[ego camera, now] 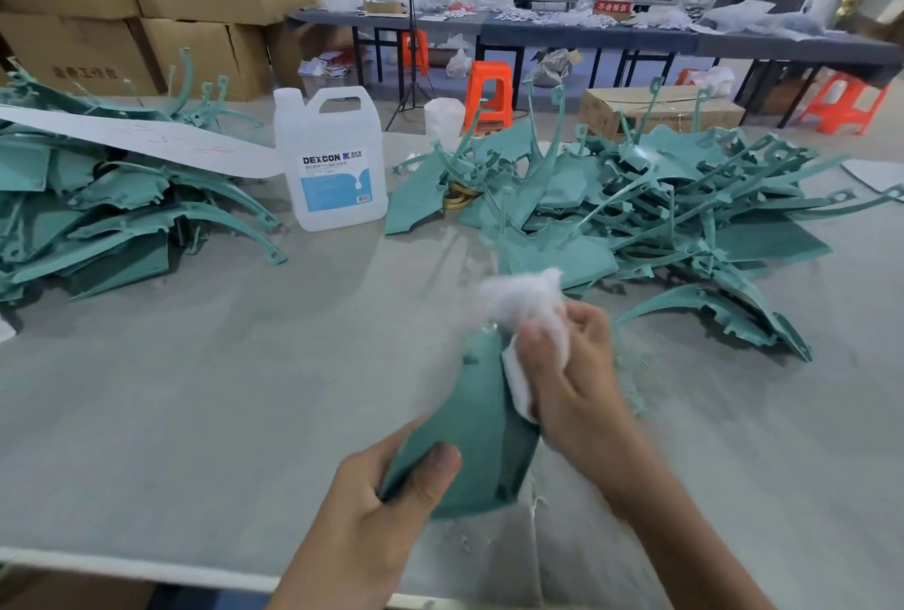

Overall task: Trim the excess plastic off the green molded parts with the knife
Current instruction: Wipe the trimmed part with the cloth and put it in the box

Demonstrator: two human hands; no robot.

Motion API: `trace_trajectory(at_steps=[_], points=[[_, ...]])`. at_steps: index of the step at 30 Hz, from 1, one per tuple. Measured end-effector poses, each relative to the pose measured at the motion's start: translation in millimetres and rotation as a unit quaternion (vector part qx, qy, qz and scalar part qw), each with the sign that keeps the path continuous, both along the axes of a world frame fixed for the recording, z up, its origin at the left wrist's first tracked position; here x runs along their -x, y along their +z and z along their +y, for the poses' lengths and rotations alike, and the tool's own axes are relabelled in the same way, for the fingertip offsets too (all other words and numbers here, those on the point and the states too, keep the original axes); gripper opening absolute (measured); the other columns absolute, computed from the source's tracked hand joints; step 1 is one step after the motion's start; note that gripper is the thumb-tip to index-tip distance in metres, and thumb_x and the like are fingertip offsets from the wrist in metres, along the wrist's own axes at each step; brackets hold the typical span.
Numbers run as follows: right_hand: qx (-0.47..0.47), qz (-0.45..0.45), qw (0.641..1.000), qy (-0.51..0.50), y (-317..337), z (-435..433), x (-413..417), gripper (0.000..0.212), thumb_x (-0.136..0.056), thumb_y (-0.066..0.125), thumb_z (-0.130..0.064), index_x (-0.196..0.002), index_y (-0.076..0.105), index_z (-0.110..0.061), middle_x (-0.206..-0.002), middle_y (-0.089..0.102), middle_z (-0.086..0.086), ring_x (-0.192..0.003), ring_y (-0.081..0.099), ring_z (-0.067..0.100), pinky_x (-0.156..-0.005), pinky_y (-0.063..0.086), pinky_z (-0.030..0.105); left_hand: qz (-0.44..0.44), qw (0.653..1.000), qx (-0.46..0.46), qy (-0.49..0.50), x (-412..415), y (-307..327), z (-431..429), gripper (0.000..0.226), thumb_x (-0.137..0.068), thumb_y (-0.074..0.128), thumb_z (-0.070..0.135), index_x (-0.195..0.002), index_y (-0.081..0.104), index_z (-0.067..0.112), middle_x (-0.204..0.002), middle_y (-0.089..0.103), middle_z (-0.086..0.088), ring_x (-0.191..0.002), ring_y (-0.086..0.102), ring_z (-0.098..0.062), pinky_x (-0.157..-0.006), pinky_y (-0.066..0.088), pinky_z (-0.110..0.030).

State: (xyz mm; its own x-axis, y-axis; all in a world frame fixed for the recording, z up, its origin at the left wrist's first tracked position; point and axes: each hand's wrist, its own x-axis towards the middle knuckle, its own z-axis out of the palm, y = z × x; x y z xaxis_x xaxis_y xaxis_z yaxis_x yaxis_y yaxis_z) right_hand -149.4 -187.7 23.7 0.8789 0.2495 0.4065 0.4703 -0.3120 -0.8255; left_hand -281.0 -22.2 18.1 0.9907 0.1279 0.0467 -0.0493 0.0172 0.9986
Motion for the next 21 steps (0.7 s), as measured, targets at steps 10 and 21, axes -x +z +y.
trace_trajectory(at_steps=[10,21], points=[[0.143,-0.019,0.985,-0.091,17,-38,-92,0.015,-0.099,0.059,-0.033,-0.095,0.057,-0.019,-0.098,0.054,0.009,-0.096,0.054,0.029,-0.071,0.05,0.037,0.023,0.983,-0.026,-0.18,37,18,34,0.049,-0.081,0.075,0.059,-0.128,0.063,0.05,-0.125,0.069,0.016,-0.12,0.062,-0.003,-0.097,0.045,-0.012],[0.027,-0.122,0.99,-0.062,11,38,37,0.023,-0.103,0.042,-0.043,-0.098,0.052,-0.023,-0.095,0.051,-0.007,-0.088,0.047,0.02,-0.079,0.042,0.036,-0.02,0.984,0.172,0.039,-29,17,-15,0.044,-0.082,0.07,0.063,-0.108,0.078,0.028,-0.11,0.076,-0.008,-0.102,0.072,-0.018,-0.078,0.057,-0.023]])
